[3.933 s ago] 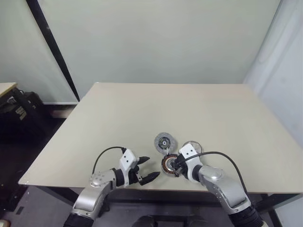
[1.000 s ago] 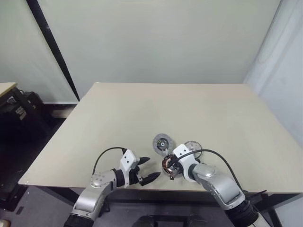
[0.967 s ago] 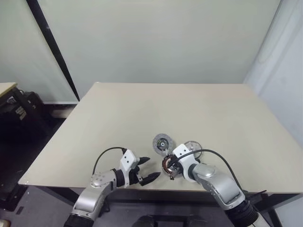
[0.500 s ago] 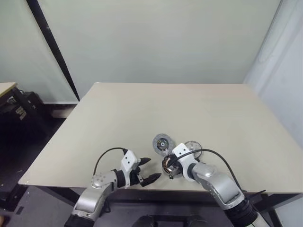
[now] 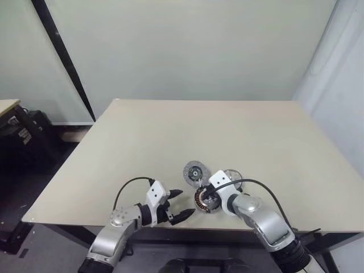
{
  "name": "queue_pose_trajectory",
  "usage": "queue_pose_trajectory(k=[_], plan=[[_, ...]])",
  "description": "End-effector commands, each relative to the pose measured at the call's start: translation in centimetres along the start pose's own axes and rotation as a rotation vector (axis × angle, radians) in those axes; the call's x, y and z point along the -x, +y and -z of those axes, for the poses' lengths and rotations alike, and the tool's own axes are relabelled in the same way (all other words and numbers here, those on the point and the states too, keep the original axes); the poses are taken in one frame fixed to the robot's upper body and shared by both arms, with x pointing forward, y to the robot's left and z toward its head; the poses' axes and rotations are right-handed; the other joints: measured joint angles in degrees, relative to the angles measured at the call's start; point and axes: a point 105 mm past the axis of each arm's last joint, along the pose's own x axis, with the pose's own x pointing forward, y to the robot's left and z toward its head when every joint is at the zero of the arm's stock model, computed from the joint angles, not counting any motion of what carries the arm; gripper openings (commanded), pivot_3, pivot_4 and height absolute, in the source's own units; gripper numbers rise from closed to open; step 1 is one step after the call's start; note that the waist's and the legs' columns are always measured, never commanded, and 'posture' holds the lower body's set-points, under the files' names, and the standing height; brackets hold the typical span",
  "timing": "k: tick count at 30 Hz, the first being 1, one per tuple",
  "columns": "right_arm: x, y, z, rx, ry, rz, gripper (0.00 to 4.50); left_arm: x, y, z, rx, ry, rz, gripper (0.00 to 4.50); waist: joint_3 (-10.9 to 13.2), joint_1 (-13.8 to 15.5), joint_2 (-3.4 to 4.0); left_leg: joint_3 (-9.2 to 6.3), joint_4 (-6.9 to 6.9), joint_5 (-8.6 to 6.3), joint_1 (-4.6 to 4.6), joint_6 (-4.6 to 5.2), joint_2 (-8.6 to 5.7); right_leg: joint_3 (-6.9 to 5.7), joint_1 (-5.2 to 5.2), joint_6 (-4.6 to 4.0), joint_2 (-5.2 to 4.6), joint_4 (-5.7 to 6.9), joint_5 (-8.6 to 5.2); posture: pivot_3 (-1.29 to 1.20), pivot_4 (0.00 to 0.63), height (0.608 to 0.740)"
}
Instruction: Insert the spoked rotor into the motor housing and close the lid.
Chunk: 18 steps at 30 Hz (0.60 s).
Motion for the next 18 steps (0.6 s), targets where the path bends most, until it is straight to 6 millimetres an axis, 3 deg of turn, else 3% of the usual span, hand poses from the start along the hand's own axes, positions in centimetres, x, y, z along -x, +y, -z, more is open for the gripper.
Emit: queue_pose_trajectory(k=[1, 18], plan=[[1.0, 0.4, -1.7, 0.020, -0.054, -0.029, 0.02, 0.1, -0.1, -1.1, -0.044, -0.022, 0.003, 4.50, 0.0, 0.0, 0.00, 0.00, 0.00, 0.00, 0.00, 0.00, 0.00, 0.00, 0.00, 0.00, 0.00, 0.00, 0.00, 0.00, 0.000, 0.740], [0.3, -0.3, -0.4, 0.062, 0.006, 0.012, 0.02, 0.0, -0.1, -1.0, -0.043, -0.026, 0.000, 4.50, 0.0, 0.0, 0.00, 0.00, 0.00, 0.00, -0.01, -0.01, 0.00, 0.00, -0.01, 0.00, -0.01, 0.00, 0.00, 0.00, 0.000, 0.740]])
